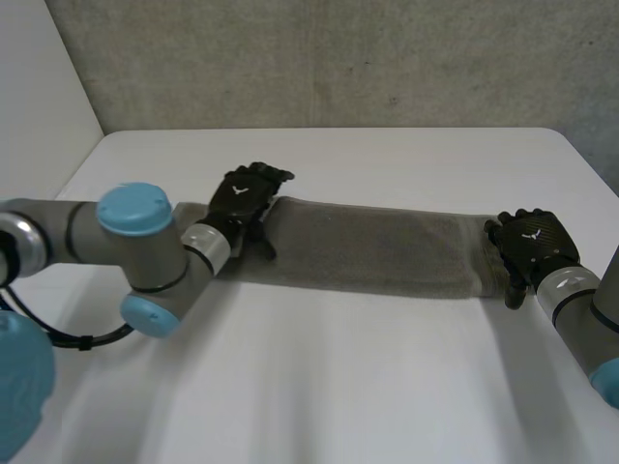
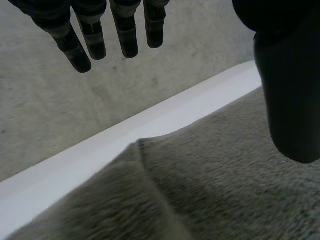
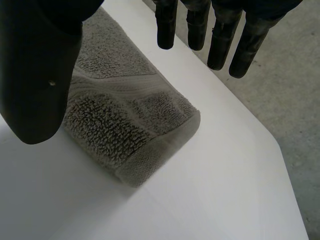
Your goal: Fold the towel.
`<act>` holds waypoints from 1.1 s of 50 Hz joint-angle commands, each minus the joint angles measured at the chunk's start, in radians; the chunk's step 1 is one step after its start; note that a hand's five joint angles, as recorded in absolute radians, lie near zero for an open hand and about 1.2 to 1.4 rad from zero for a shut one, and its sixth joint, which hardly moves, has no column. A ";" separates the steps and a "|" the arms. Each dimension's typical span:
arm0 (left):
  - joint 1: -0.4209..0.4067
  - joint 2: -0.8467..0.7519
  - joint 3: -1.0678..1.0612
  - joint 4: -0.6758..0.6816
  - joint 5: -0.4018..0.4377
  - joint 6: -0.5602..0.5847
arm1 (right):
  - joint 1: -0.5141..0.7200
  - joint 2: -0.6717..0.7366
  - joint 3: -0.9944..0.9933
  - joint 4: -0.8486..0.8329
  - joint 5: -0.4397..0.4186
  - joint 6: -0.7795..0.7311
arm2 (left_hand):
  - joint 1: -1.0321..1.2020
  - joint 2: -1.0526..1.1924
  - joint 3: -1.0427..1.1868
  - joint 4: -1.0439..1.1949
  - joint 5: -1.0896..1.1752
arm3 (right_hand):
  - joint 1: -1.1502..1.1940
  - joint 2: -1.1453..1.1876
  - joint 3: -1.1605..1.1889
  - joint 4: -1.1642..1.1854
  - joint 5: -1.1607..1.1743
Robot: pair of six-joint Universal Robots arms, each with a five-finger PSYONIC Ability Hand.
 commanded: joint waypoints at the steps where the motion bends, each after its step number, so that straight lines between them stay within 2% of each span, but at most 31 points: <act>1: -0.023 -0.109 0.156 -0.007 -0.091 0.013 | -0.004 0.005 0.003 -0.009 -0.003 0.000 | -0.058 -0.062 -0.047 -0.065 -0.194 | -0.021 -0.032 -0.029 -0.038 -0.017; 6: -0.018 -0.164 0.271 -0.019 -0.159 0.030 | -0.003 0.024 0.000 -0.009 -0.003 0.000 | -0.055 -0.059 -0.044 -0.062 -0.191 | 0.067 0.056 0.059 0.050 0.071; 13: 0.028 -0.200 0.360 -0.060 -0.163 0.076 | -0.001 0.063 -0.015 -0.011 -0.012 0.000 | -0.055 -0.059 -0.044 -0.062 -0.191 | 0.135 0.124 0.127 0.117 0.139; 19: 0.085 -0.226 0.414 -0.051 -0.165 0.199 | 0.000 0.069 -0.023 -0.011 -0.019 0.000 | -0.055 -0.059 -0.044 -0.062 -0.191 | 0.144 0.133 0.136 0.126 0.147; 21: 0.114 -0.275 0.487 -0.042 -0.176 0.292 | 0.000 0.069 -0.024 -0.011 -0.021 0.000 | -0.055 -0.059 -0.044 -0.062 -0.191 | 0.144 0.133 0.136 0.126 0.147; 26: 0.161 -0.334 0.598 -0.040 -0.202 0.387 | 0.000 0.069 -0.020 -0.011 -0.019 0.000 | -0.055 -0.059 -0.044 -0.062 -0.191 | 0.150 0.139 0.141 0.132 0.153; 34: 0.180 -0.322 0.606 -0.059 -0.209 0.353 | -0.001 0.069 -0.012 -0.011 -0.019 0.000 | -0.058 -0.062 -0.047 -0.065 -0.194 | 0.150 0.139 0.141 0.132 0.153; 42: 0.174 -0.214 0.467 -0.088 -0.199 0.234 | -0.001 0.069 -0.012 -0.011 -0.019 0.000 | -0.061 -0.065 -0.050 -0.068 -0.197 | 0.150 0.139 0.141 0.132 0.153; 49: 0.169 -0.151 0.381 -0.093 -0.191 0.180 | -0.001 0.069 -0.011 -0.009 -0.019 0.000 | -0.064 -0.067 -0.053 -0.071 -0.200 | 0.150 0.139 0.141 0.132 0.153; 55: 0.164 -0.129 0.357 -0.094 -0.147 0.171 | 0.004 0.069 -0.009 -0.011 -0.019 0.000 | -0.064 -0.067 -0.053 -0.071 -0.200 | 0.150 0.139 0.141 0.132 0.153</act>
